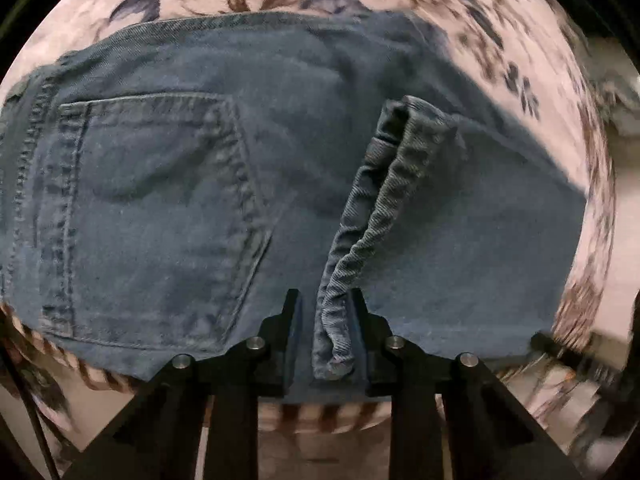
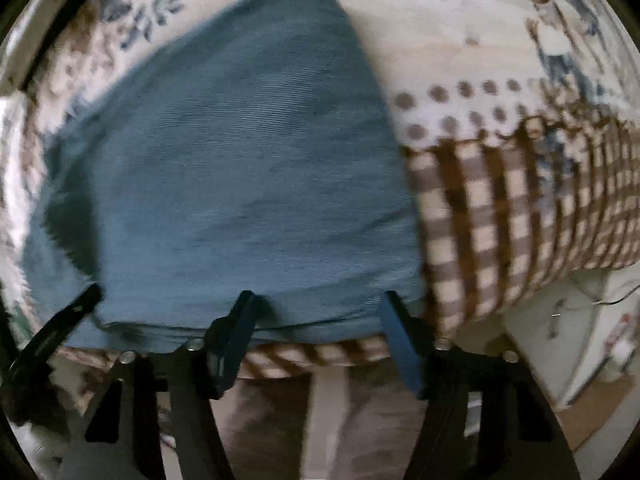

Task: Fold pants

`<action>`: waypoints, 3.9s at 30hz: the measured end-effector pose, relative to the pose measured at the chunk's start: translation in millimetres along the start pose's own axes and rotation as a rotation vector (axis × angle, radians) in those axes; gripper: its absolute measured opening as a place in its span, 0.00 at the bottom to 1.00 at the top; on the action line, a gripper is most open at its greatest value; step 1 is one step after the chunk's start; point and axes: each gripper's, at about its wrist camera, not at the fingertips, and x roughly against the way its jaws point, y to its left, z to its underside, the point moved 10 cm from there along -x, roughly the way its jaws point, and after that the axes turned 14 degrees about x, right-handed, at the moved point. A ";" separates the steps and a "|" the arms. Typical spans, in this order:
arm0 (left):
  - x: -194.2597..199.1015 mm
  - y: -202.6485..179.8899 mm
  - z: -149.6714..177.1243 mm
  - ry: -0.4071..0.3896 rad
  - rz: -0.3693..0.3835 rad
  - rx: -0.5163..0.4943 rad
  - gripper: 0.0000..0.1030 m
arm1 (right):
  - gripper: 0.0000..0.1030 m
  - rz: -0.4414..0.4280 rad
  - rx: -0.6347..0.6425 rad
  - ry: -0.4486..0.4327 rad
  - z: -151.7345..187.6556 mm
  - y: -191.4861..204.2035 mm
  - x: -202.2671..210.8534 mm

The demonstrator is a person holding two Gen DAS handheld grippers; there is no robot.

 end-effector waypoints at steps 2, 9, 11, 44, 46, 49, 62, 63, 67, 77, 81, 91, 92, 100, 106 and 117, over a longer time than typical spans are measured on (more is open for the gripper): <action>-2.4 0.7 3.3 0.007 -0.004 -0.011 0.22 | 0.58 0.002 0.008 0.027 5.2 -3.4 -6.7; 24.3 11.9 -21.0 -0.011 0.069 0.105 0.26 | 0.59 -0.048 -0.054 0.032 7.1 -7.7 1.4; 44.5 19.0 -33.6 -0.065 0.109 0.140 0.45 | 0.60 -0.059 -0.054 0.024 6.0 -4.3 10.0; 50.7 291.7 -73.6 -0.393 0.434 1.023 0.58 | 0.71 0.193 0.360 -0.043 -93.4 218.5 23.2; 51.5 291.9 -74.6 -0.393 0.436 1.012 0.53 | 0.71 0.188 0.351 -0.040 -92.6 216.6 23.1; 71.1 286.9 -70.5 -0.449 0.406 0.963 0.33 | 0.71 0.174 0.336 -0.036 -91.4 203.6 20.3; 149.1 244.6 -54.9 -0.607 0.310 0.740 0.22 | 0.71 0.208 0.289 -0.058 -66.6 139.1 31.2; 155.7 236.4 -55.6 -0.618 0.280 0.697 0.22 | 0.71 0.234 0.290 -0.062 -67.6 128.0 32.1; 185.4 188.2 -53.1 -0.677 0.210 0.519 0.22 | 0.71 0.330 0.307 -0.097 -70.8 95.9 47.3; 221.4 77.0 -34.3 -0.762 0.113 0.254 0.21 | 0.71 0.273 0.344 -0.167 -88.5 55.7 58.0; 227.4 20.4 -22.6 -0.770 0.106 0.142 0.21 | 0.71 0.266 0.322 -0.189 -85.6 24.4 71.3; 176.2 -133.9 23.2 -0.680 0.021 -0.163 0.21 | 0.71 0.337 0.146 -0.185 -63.3 -129.3 84.6; 168.0 -141.8 26.0 -0.673 0.008 -0.181 0.21 | 0.71 0.344 0.119 -0.179 -58.3 -149.2 84.1; 99.5 -197.9 50.8 -0.602 -0.107 -0.351 0.21 | 0.71 0.393 -0.019 -0.115 -26.6 -252.6 71.4; 61.8 -230.3 73.4 -0.562 -0.149 -0.459 0.21 | 0.71 0.392 -0.068 -0.091 -16.5 -282.3 64.3; 72.7 -239.3 96.6 -0.384 -0.015 -0.399 0.90 | 0.71 0.070 -0.125 -0.153 -26.2 -255.3 72.1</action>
